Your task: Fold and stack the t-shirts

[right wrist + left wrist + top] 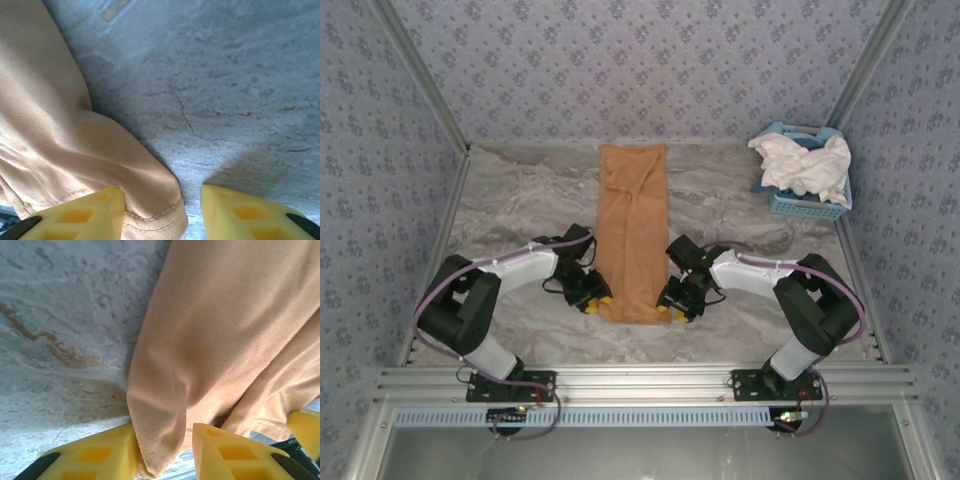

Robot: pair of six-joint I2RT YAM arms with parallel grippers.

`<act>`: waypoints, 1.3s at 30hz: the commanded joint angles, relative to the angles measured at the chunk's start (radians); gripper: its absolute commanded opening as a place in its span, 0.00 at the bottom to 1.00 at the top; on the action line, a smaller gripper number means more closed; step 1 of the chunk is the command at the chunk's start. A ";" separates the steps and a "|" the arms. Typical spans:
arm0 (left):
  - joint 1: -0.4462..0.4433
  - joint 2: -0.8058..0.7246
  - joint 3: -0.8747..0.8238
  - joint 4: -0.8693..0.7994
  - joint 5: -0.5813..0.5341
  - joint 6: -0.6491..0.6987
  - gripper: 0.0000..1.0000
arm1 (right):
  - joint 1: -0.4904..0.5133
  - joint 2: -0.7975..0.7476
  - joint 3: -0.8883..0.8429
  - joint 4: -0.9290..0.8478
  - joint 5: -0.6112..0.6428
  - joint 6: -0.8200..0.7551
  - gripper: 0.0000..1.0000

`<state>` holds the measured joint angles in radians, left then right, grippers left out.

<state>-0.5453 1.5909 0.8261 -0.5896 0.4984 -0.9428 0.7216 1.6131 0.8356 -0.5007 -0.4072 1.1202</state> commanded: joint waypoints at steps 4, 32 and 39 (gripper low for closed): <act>0.000 0.025 0.009 -0.031 0.029 0.048 0.29 | 0.030 0.077 0.039 0.087 -0.040 0.075 0.43; 0.000 0.013 0.012 -0.063 0.067 0.090 0.00 | 0.056 0.100 0.109 -0.013 -0.043 0.092 0.13; -0.001 -0.037 -0.024 -0.136 0.095 0.144 0.00 | 0.061 0.041 0.150 -0.129 -0.003 -0.028 0.00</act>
<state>-0.5453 1.6051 0.8238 -0.6498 0.5545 -0.8448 0.7746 1.6958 0.9596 -0.5613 -0.4232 1.1599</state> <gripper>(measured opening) 0.042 0.070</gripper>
